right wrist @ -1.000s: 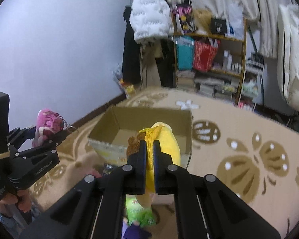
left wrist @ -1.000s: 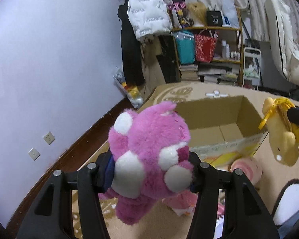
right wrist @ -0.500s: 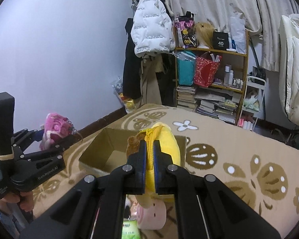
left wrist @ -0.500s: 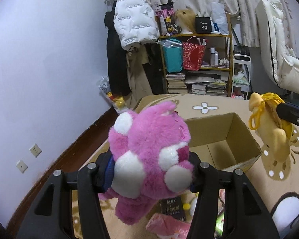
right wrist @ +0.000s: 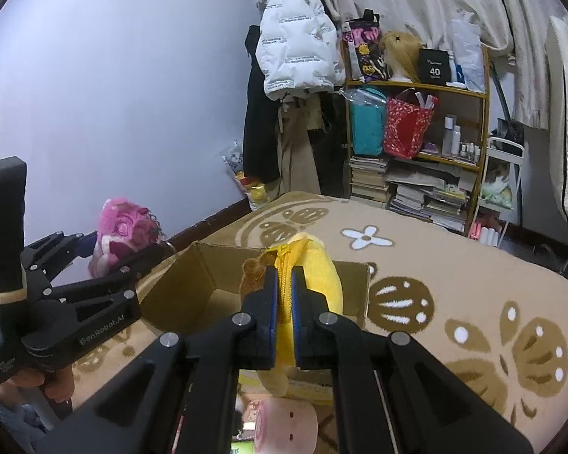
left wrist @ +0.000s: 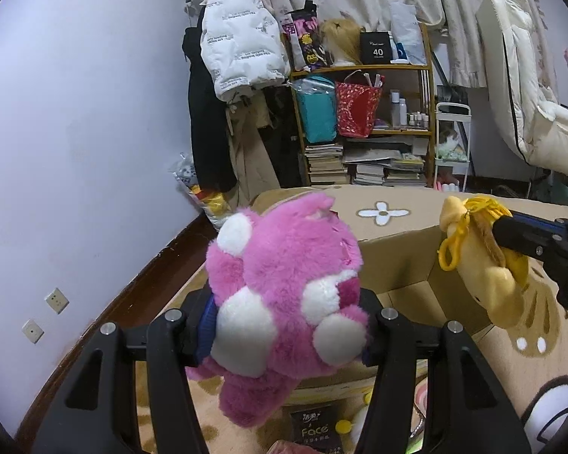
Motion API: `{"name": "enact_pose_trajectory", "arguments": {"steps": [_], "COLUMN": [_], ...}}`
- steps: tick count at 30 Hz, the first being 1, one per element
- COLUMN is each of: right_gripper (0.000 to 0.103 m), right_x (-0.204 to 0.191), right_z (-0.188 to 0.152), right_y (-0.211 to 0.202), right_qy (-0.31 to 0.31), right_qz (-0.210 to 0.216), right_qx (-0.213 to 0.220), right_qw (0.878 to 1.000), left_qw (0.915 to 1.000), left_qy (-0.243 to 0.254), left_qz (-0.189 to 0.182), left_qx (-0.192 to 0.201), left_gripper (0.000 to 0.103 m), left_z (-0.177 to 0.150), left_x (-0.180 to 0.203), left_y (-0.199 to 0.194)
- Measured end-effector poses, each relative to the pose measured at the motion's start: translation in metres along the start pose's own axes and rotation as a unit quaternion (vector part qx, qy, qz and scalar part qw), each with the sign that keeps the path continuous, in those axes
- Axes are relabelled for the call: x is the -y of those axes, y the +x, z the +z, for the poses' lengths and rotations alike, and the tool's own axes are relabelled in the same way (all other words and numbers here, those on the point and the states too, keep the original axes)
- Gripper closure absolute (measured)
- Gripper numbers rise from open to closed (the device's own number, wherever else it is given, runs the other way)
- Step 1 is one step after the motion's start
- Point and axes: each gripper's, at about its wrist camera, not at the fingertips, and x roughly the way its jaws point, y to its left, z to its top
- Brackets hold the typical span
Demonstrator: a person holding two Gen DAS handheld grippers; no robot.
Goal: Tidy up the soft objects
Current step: 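Lift the pink teddy bear with the left tool while the right tool carries the yellow plush over the box, then open the left tool dropping the bear into the box while the right tool releases the yellow plush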
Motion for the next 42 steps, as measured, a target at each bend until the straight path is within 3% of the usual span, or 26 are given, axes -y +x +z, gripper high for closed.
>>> {"name": "enact_pose_trajectory", "arguments": {"steps": [10,14,18,19,21,22,23,27,29,32,42], "right_gripper": [0.093,0.090,0.086,0.080,0.061,0.046,0.039,0.028,0.009,0.000,0.000], "right_x": [0.013,0.021,0.024,0.023,0.021,0.020,0.019,0.019,0.021,0.024,0.021], "right_z": [-0.010,-0.015,-0.020,-0.020,-0.019,-0.018,-0.019,-0.020,-0.020,-0.020,-0.028], "right_y": [0.020,0.027,0.027,0.027,0.026,0.025,0.024,0.021,0.018,0.012,0.002], "right_qy": [0.014,0.035,0.053,0.052,0.045,0.042,0.040,0.041,0.046,0.056,0.073], "right_qz": [-0.006,-0.002,0.004,0.005,-0.004,-0.010,-0.014,-0.016,-0.021,-0.024,-0.019], "right_qx": [-0.028,-0.041,-0.046,-0.047,-0.048,-0.047,-0.044,-0.049,-0.046,-0.038,-0.060], "right_qw": [0.999,0.999,0.998,0.998,0.998,0.998,0.998,0.998,0.998,0.997,0.995], "left_qw": [0.9991,0.9986,0.9991,0.9993,0.9996,0.9995,0.9994,0.9987,0.9983,0.9975,0.9954], "left_qy": [-0.025,-0.041,-0.037,-0.033,-0.026,-0.025,-0.026,-0.040,-0.046,-0.057,-0.068], "left_qz": [-0.031,-0.025,-0.016,-0.012,-0.006,-0.003,0.000,0.012,0.015,0.019,0.018], "left_qx": [-0.017,-0.021,-0.014,-0.011,-0.012,-0.018,-0.022,-0.029,-0.033,-0.037,-0.065], "left_gripper": [0.047,0.041,0.012,0.011,0.009,0.009,0.007,0.001,0.001,0.001,0.000], "left_z": [-0.006,-0.009,-0.010,-0.010,-0.010,-0.010,-0.010,-0.011,-0.011,-0.012,-0.018], "left_x": [0.002,0.000,0.002,0.003,0.003,0.002,0.000,-0.009,-0.014,-0.021,-0.035], "left_y": [0.022,0.025,0.020,0.018,0.017,0.019,0.019,0.018,0.016,0.012,0.001]}}
